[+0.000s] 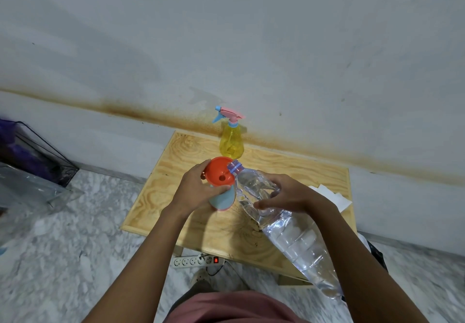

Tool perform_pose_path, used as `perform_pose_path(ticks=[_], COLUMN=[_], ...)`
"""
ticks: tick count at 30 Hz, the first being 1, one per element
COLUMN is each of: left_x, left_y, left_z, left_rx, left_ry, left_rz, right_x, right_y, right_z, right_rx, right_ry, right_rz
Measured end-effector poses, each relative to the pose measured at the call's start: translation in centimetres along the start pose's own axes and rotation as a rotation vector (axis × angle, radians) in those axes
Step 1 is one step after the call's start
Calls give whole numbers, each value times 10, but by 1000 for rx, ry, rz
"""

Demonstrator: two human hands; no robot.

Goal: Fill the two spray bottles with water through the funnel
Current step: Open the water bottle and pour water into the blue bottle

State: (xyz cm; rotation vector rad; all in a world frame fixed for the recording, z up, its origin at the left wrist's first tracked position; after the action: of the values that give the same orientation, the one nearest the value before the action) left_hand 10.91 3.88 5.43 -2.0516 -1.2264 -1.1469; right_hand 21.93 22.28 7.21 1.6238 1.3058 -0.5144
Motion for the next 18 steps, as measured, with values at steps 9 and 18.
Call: perform_pose_path(ticks=[9, 18], left_x=[-3, -3], left_y=[-2, -2], left_z=[2, 1], left_rx=[-10, -21], left_ry=[-8, -29], left_rz=[4, -7], right_x=[1, -30], right_y=[9, 30], right_z=[-7, -16], right_rx=[150, 304], right_ry=[66, -97], right_rz=[-52, -344])
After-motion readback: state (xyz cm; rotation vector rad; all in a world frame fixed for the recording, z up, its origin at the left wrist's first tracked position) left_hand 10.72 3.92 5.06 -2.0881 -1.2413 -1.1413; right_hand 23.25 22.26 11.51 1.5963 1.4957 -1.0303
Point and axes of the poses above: each hand's wrist, its own y-axis away from the middle knuckle, its own z-axis out of the palm, x = y × z, the point moved 10 cm from there along -y, towards the middle knuckle, and after that the axes turned 4 degrees about z, right-handed, at the moved point
